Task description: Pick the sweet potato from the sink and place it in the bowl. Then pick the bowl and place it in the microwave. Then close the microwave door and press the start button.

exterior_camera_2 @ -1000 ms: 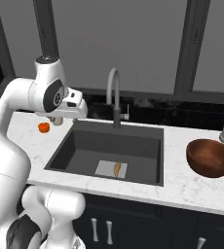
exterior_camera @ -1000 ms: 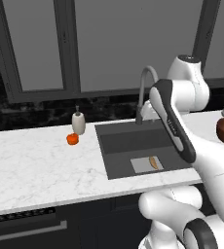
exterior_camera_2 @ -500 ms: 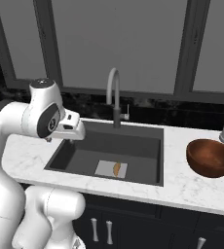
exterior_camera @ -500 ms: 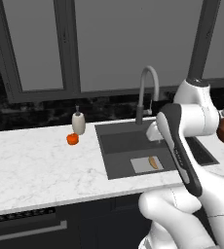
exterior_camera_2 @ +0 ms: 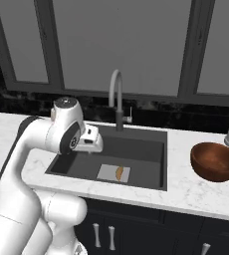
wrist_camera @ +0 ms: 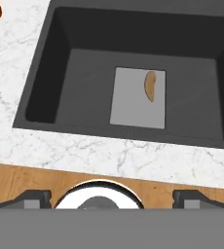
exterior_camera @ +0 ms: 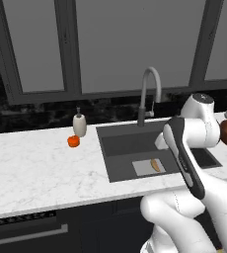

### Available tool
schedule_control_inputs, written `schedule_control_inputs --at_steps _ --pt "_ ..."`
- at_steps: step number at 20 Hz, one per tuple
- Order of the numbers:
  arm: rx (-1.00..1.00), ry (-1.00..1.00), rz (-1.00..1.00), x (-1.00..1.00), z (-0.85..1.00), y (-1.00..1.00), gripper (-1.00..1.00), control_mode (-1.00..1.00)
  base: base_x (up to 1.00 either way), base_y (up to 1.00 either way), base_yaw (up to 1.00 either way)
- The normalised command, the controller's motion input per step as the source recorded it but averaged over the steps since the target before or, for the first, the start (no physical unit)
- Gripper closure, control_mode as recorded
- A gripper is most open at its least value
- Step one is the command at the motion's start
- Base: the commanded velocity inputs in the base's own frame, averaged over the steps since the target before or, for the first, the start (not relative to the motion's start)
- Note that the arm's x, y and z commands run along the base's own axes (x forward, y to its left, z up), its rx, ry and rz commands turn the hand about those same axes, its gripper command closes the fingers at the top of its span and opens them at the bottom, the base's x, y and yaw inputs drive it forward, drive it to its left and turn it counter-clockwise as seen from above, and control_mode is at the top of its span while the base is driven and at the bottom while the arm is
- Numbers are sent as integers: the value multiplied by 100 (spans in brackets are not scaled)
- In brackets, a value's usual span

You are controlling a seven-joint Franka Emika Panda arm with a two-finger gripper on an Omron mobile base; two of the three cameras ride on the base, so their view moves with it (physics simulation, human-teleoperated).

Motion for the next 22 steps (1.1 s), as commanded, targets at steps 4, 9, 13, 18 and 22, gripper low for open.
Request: schedule_control_inputs --at_steps 4,9,13,18,22 --pt "0 0 3 51 -47 -44 -100 -100 0 0 0" --pt "0 0 0 48 -40 -44 -100 -100 0 0 0" --pt "2 0 0 48 -42 -51 -100 -100 0 0 0" --pt "8 0 0 50 -43 -42 -100 -100 0 0 0" --pt "8 0 0 55 -40 -5 -100 -100 0 0 0"
